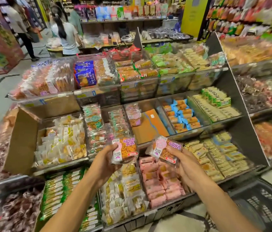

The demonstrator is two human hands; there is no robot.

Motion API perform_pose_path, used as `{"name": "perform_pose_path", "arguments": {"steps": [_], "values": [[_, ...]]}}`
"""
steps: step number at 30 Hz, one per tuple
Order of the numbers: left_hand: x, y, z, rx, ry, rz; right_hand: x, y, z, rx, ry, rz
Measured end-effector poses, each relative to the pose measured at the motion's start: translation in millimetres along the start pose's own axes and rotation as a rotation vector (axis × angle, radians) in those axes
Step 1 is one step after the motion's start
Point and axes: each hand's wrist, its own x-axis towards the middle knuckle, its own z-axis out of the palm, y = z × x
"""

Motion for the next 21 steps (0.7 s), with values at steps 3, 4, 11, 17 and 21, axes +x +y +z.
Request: {"name": "perform_pose_path", "arguments": {"steps": [3,4,11,17,21], "values": [[33,7,5,0.068,-0.034,0.007,24,-4,4,0.003,0.025,0.019],[46,6,4,0.094,-0.041,0.01,33,-4,5,0.006,0.039,0.026],[111,-2,5,0.052,-0.016,-0.002,89,2,11,0.042,0.11,0.08],[158,-21,-14,0.028,0.201,0.022,152,2,12,-0.062,0.116,0.029],[168,-28,-19,-0.049,0.27,0.047,220,-5,24,-0.609,0.093,-0.164]]}}
